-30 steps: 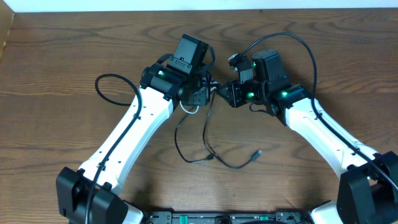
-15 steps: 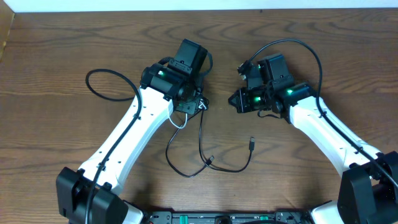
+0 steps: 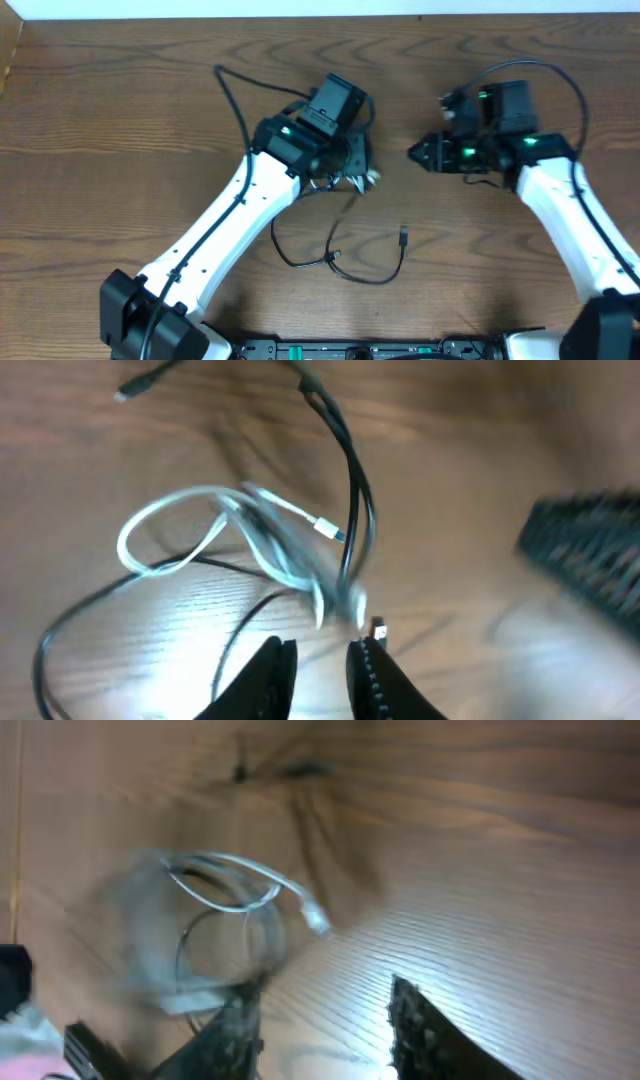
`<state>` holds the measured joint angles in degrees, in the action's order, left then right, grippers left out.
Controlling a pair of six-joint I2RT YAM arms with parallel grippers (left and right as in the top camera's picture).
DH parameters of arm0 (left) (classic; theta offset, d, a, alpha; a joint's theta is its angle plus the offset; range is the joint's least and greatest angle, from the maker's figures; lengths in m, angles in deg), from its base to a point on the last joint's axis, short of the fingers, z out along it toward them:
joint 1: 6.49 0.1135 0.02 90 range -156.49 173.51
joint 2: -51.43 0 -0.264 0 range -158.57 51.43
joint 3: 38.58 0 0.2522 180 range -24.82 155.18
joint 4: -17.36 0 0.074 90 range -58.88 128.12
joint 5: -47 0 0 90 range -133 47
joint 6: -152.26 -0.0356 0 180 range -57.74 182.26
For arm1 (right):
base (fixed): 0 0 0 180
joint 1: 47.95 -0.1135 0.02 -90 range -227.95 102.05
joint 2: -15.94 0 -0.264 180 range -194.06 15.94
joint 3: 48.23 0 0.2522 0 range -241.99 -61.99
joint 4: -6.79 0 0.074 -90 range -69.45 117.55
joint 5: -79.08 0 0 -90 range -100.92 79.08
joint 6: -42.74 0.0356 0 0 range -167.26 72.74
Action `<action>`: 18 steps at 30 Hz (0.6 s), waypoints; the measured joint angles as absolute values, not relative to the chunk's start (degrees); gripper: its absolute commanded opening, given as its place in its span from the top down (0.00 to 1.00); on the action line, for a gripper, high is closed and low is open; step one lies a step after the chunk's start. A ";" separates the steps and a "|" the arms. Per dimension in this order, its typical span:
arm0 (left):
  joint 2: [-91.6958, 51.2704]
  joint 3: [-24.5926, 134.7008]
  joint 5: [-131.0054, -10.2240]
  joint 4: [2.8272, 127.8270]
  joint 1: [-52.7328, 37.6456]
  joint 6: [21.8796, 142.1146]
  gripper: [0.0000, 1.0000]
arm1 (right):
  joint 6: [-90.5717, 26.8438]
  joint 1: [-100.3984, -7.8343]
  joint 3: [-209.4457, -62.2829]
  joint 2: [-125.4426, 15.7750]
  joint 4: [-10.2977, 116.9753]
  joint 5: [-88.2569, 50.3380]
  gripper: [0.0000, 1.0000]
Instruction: Untangle cables
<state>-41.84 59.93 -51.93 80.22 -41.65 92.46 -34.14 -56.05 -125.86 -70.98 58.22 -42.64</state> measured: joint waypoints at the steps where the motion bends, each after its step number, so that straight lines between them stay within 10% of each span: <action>1: -41.88 59.93 -52.17 80.24 -42.04 90.14 0.70 | -34.29 -55.18 -125.86 -70.32 58.88 -42.62 0.57; 18: -49.66 59.93 -53.11 78.98 -42.39 80.28 0.67 | -36.02 -52.36 -125.86 -69.95 61.66 -40.08 0.53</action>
<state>-49.66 59.93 -53.11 78.98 -42.39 80.28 -36.02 -52.36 -125.86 -69.95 61.66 -40.08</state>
